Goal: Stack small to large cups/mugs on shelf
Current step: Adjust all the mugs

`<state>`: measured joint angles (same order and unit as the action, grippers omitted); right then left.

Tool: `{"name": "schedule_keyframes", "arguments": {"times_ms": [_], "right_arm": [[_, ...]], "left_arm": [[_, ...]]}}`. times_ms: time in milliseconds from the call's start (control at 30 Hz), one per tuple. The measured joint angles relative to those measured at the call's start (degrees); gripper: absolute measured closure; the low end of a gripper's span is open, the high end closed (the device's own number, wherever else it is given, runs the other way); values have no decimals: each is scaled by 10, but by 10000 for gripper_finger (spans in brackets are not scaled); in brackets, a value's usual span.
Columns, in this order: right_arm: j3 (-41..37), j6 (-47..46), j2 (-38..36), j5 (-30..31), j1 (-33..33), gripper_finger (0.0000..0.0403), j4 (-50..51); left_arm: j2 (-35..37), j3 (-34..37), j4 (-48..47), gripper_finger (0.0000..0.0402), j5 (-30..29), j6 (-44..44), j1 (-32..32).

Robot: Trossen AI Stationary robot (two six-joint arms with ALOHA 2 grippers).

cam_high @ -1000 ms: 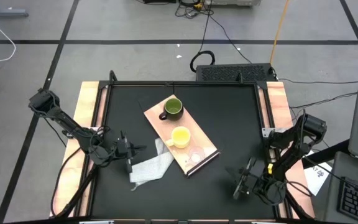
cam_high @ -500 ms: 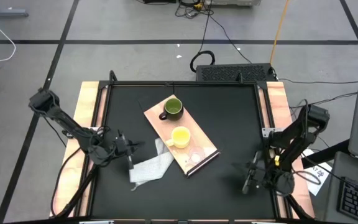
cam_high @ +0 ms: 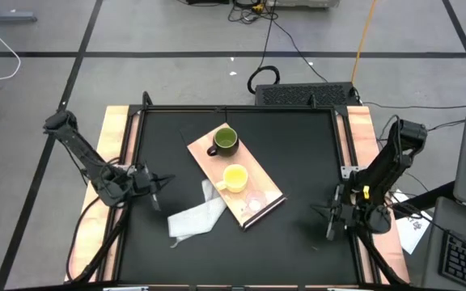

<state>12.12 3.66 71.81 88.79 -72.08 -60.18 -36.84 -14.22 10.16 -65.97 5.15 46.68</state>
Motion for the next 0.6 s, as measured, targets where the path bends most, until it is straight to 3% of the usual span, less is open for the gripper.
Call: {"name": "schedule_keyframes", "arguments": {"times_ms": [200, 433, 600], "right_arm": [[-62, 25, -26, -89, 38, 403, -88], [-89, 191, -30, -243, 84, 403, -278], [-88, 254, -38, -275, 99, 403, -296]], "left_arm": [[43, 3, -54, 401, -3, 10, -2], [122, 68, -53, 401, -23, 12, -30], [209, 118, -52, 401, -18, -2, -41]]}}
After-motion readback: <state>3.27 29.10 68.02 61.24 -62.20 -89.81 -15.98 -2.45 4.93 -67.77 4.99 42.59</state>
